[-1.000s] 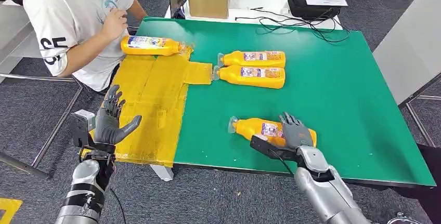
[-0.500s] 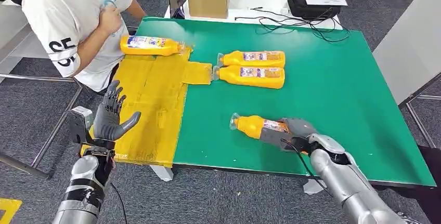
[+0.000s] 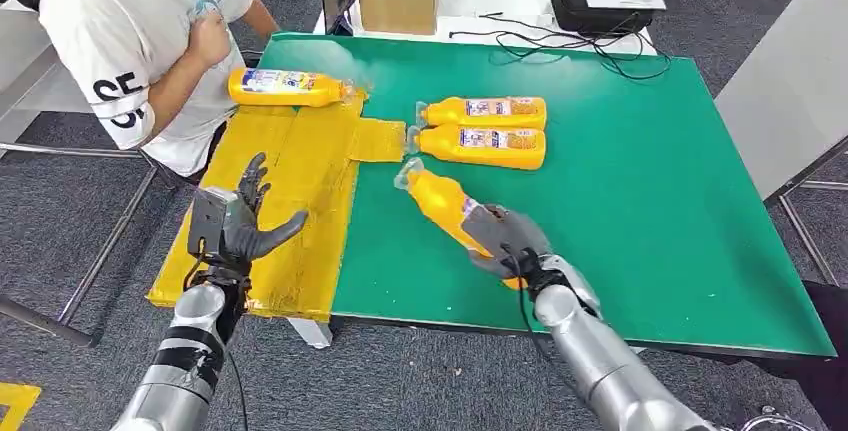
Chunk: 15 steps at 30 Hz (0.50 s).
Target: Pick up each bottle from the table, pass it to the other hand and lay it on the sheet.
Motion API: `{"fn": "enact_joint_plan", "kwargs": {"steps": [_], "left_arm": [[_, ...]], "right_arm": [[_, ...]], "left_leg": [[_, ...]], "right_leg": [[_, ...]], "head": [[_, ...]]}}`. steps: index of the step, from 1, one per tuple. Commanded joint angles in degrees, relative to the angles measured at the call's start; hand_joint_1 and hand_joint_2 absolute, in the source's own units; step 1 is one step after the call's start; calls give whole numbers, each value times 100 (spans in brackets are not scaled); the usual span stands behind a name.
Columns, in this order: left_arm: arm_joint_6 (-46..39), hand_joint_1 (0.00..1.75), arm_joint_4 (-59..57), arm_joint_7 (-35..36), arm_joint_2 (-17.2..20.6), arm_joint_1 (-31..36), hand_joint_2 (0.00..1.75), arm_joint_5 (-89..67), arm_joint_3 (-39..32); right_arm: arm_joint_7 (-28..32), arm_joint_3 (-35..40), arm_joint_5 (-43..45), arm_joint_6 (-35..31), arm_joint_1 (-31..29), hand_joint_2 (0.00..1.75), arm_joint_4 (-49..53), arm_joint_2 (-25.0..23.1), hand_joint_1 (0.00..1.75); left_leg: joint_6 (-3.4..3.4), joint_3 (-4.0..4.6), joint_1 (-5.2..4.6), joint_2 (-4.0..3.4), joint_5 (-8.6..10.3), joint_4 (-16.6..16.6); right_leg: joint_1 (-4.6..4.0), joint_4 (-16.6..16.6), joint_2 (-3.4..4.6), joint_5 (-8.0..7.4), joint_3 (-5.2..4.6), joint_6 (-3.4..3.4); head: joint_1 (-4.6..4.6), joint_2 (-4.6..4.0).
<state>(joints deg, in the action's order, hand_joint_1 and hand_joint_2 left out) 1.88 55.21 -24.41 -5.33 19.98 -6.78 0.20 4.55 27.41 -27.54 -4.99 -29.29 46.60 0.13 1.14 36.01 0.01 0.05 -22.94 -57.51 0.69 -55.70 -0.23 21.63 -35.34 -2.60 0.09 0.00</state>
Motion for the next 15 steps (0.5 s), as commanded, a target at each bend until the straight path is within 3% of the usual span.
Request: {"fn": "enact_joint_plan", "kwargs": {"steps": [1, 7, 15], "left_arm": [[279, 0, -846, 346, -236, 517, 175, 258, 531], [680, 0, -938, 484, -259, 591, 175, 719, 839], [686, 0, -929, 492, -238, 588, 175, 740, 842]], "right_arm": [[441, -597, 46, -684, 19, 175, 281, -970, 175], [489, -326, -180, -873, -321, 175, -22, -1253, 175], [500, -328, -177, -880, -316, 175, -39, -1239, 175]], "left_leg": [[-5, -7, 2, 12, -11, -4], [-10, 1, 0, 2, -16, -5], [-4, 19, -2, 12, -6, -1]], "right_leg": [[-1, -7, -7, 15, 10, 8], [1, -9, 5, 16, 0, 12], [3, -3, -4, 8, -16, 6]], "head": [[0, 0], [0, 0], [2, 0]]}}
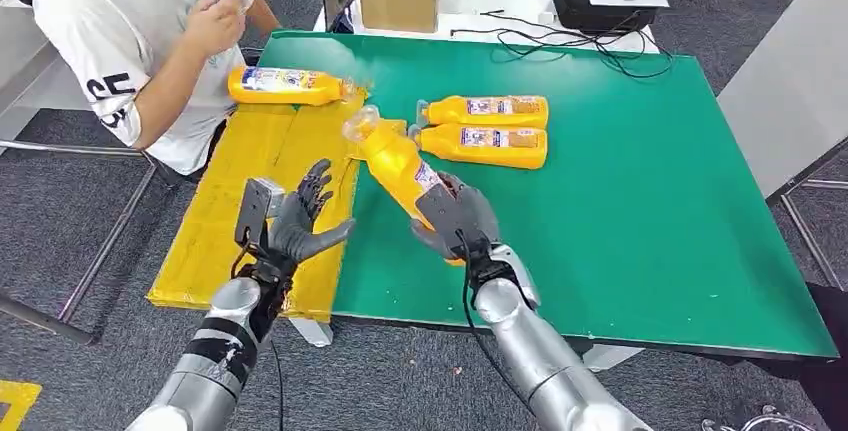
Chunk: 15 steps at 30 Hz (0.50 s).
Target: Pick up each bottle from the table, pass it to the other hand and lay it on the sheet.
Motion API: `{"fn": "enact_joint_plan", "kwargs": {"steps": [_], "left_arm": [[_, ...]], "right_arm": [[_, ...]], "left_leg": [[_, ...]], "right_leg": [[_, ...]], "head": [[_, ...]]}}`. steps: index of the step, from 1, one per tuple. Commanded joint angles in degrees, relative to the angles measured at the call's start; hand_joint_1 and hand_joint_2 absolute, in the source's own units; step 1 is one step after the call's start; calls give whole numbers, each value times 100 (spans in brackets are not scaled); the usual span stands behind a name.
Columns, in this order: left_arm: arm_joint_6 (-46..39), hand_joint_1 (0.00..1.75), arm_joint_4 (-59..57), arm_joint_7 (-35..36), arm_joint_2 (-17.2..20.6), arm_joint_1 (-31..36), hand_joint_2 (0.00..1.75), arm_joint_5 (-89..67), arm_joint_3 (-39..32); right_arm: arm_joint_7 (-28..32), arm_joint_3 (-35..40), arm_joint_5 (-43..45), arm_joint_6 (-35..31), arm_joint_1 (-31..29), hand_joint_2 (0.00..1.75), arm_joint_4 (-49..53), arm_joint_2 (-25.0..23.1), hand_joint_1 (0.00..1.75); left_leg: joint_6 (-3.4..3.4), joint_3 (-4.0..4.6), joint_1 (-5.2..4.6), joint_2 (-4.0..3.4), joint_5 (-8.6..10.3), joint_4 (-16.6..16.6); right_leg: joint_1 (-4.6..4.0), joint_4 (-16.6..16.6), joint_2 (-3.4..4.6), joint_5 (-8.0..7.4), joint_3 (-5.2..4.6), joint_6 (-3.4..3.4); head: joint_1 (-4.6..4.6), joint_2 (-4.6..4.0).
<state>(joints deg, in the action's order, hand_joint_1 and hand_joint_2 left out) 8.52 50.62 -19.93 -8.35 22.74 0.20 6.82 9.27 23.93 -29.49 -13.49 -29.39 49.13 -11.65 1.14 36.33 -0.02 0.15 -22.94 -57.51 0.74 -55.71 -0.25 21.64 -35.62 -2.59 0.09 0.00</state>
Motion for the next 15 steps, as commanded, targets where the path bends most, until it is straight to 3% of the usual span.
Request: {"fn": "enact_joint_plan", "kwargs": {"steps": [1, 15], "left_arm": [[22, 0, -470, 44, 64, 312, 175, 42, 180], [856, 0, 406, 290, 209, -63, 175, 1155, 471]], "right_arm": [[29, 20, 18, -30, -306, 175, -292, -61, 175], [186, 851, -432, 289, -379, 175, -757, -340, 175]], "left_leg": [[-8, -23, 3, 1, -14, -4], [-14, -44, 8, -15, -30, -4]], "right_leg": [[-3, -8, 0, 15, 22, 10], [-9, -9, 15, 27, 38, 18]], "head": [[0, 0], [2, 0]]}}
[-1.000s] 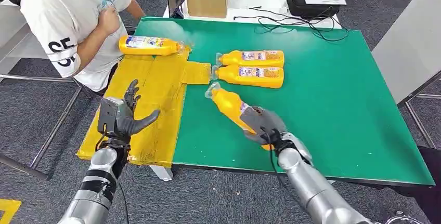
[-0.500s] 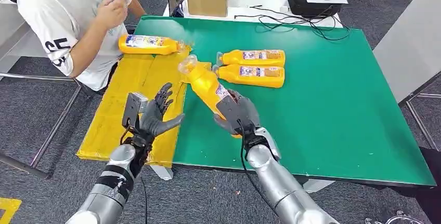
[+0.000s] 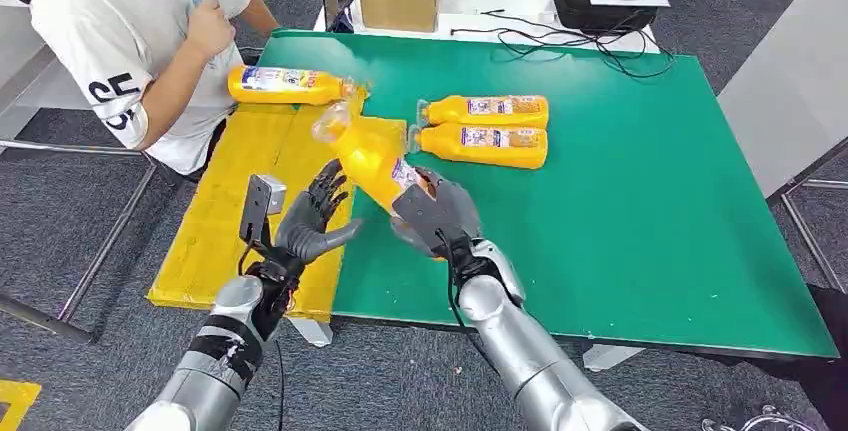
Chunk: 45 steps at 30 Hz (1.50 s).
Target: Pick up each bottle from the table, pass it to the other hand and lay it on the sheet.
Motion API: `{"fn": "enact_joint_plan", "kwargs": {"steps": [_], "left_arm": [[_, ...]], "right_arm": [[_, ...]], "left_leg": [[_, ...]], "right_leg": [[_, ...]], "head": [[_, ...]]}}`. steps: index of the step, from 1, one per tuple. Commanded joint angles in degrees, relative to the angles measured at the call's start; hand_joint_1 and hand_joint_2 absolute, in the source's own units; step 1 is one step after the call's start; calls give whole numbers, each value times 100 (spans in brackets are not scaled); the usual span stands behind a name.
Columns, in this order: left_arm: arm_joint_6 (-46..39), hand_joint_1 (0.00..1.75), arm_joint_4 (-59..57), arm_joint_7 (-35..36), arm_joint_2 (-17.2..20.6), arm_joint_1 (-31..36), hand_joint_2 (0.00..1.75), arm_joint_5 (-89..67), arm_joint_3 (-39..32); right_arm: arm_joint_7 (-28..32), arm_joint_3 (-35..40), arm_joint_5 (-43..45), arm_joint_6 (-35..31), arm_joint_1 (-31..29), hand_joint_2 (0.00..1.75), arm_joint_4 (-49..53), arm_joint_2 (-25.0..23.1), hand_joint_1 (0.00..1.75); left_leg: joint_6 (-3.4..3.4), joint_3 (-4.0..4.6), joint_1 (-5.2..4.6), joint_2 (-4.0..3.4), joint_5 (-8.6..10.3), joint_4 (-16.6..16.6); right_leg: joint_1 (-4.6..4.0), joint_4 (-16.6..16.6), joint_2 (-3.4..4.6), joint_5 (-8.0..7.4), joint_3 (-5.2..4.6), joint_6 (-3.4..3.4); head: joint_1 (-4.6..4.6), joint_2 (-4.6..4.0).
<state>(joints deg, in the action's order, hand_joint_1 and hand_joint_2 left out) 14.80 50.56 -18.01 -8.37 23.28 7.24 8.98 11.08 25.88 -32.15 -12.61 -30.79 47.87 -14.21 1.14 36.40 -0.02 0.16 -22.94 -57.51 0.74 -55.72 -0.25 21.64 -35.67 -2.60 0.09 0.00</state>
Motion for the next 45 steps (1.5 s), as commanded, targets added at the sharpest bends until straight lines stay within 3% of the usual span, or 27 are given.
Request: {"fn": "enact_joint_plan", "kwargs": {"steps": [1, 5, 7, 20, 30, 31, 32, 34, 35, 36, 42, 45], "left_arm": [[263, 0, 421, 118, 202, -121, 175, 503, 244], [654, 0, 406, 215, 202, -129, 175, 940, 269], [634, 0, 430, 212, 232, -163, 175, 982, 289], [767, 0, 530, 282, 318, -196, 175, 1203, 339], [1002, 5, 324, 344, 378, -108, 175, 1333, 402], [1028, 166, 312, 336, 402, -105, 175, 1316, 428], [1046, 175, 327, 278, 419, -115, 175, 1280, 448], [1043, 175, 332, 272, 421, -132, 175, 1275, 447], [1011, 175, 348, 253, 396, -171, 175, 1337, 376], [1016, 175, 373, 307, 380, -212, 175, 1442, 307], [1136, 175, 255, 540, 434, -186, 175, 1952, 32], [700, 175, 228, 428, 535, -68, 175, 1769, -134]], "right_arm": [[15, 702, -199, 185, -207, 175, -634, -103, 175], [41, 933, -256, 330, -187, 175, -743, -158, 175], [49, 1062, -296, 423, -191, 175, -790, -153, 175], [64, 1624, -459, 741, -355, 175, -1177, -222, 175], [-44, 1611, -393, 738, -561, 175, -1316, -275, 175], [-66, 1580, -365, 734, -598, 175, -1329, -278, 175], [-73, 1497, -302, 664, -621, 175, -1312, -285, 175], [-108, 1448, -283, 598, -637, 175, -1290, -282, 175], [-150, 1304, -166, 534, -622, 175, -1248, -294, 110], [-172, 1246, -131, 479, -617, 175, -1190, -277, 0], [-178, 897, 175, 394, -538, 175, -846, -143, 0], [-64, 562, 468, 296, -355, 175, -437, 11, 0]], "left_leg": [[-8, -31, 6, -13, -17, 1], [-10, -44, 8, -14, -27, -1], [-6, -13, 5, -2, -9, 4], [-8, -15, 7, 1, -13, 0], [-10, -29, 8, 2, -21, -4], [-7, -11, 7, 1, -11, 0], [-9, -25, 8, 0, -18, -3], [-10, -24, 8, 3, -18, -3], [-7, -14, 6, 4, -11, 0], [-10, -26, 8, 2, -20, -4], [-8, -24, 6, 2, -18, -3], [-6, -5, 5, 7, -7, 0]], "right_leg": [[-6, 1, 14, 13, 27, 10], [-9, -3, 15, 22, 40, 14], [-4, 2, 4, 9, 12, 8], [-7, -1, 0, 14, 15, 10], [-8, -9, -1, 23, 26, 14], [-6, -1, -1, 12, 11, 9], [-7, -5, 0, 19, 24, 13], [-7, -5, -3, 20, 24, 13], [-6, -2, -3, 13, 13, 10], [-8, -6, -2, 21, 26, 13], [-6, -5, -1, 19, 22, 11], [-5, -2, -8, 10, 5, 8]], "head": [[0, 0], [0, 0], [0, 0], [0, 0], [0, 0], [0, 0], [0, 0], [0, 0], [0, 0], [0, 0], [2, 0], [0, 0]]}}
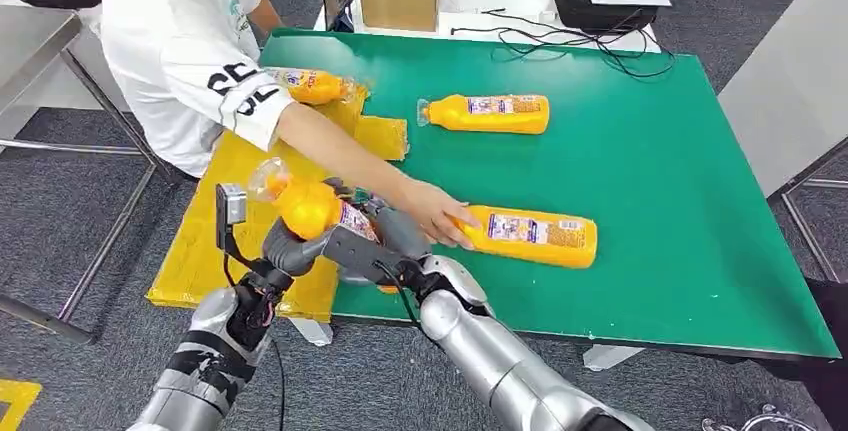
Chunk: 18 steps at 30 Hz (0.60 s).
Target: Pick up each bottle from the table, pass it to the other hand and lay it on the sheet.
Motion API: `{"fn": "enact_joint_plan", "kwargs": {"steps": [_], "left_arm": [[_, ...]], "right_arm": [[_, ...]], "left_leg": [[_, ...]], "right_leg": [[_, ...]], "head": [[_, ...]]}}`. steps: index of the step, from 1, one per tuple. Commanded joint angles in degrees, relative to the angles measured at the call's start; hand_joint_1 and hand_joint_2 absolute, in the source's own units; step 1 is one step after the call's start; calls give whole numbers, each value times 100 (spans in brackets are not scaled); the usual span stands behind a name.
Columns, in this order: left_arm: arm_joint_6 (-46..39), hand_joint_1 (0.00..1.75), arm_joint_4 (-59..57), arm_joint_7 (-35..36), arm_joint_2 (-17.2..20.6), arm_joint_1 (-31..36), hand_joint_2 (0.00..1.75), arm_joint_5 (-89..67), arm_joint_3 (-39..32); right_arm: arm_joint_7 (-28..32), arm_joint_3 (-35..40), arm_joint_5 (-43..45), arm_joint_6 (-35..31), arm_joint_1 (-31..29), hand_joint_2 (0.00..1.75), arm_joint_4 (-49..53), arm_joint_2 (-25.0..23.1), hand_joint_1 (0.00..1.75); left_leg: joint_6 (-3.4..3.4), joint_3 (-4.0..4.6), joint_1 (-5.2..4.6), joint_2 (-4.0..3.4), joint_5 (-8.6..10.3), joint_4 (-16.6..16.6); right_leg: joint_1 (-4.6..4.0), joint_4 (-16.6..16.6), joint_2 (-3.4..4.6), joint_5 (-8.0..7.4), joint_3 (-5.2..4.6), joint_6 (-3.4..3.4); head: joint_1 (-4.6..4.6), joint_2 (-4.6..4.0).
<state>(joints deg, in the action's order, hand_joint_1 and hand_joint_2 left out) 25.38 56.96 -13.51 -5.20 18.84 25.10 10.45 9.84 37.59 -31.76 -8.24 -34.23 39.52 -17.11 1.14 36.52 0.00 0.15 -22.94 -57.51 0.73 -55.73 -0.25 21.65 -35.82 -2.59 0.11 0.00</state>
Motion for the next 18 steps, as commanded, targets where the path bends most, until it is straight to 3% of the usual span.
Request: {"fn": "enact_joint_plan", "kwargs": {"steps": [1, 5, 12, 15, 18], "left_arm": [[-540, 175, -356, -106, 251, 378, 175, -196, -317], [-1671, 175, -32, -645, 289, 362, 175, -1545, -501], [-1748, 175, -11, -696, 276, 358, 175, -1766, -569], [-2579, 175, 10, -1081, 367, 465, 175, -2977, -468], [-2749, 175, -190, -1204, 471, 675, 175, -3746, -632]], "right_arm": [[77, -671, 460, -171, 49, 175, 549, 374, 0], [177, -1213, 731, -338, 454, 175, 1400, 608, 0], [189, -1341, 797, -346, 555, 175, 1575, 617, 0], [450, -1767, 1211, -528, 734, 175, 1849, 571, 0], [588, -2055, 1492, -465, 888, 175, 2192, 632, 0]], "left_leg": [[-7, -29, 6, 10, -12, -1], [-7, -26, 8, 6, -14, -4], [-4, -11, 4, 14, -6, -1], [-6, -25, 5, 3, -16, -5], [-7, -17, 6, 22, -11, -6]], "right_leg": [[-6, -1, -9, 15, 32, 10], [-8, -1, -3, 14, 30, 9], [-4, 0, -10, 9, 15, 6], [-6, -3, 0, 16, 28, 8], [-7, -5, -21, 18, 22, 9]], "head": [[-2, 0], [0, 0], [0, 0], [0, 0], [-2, 0]]}}
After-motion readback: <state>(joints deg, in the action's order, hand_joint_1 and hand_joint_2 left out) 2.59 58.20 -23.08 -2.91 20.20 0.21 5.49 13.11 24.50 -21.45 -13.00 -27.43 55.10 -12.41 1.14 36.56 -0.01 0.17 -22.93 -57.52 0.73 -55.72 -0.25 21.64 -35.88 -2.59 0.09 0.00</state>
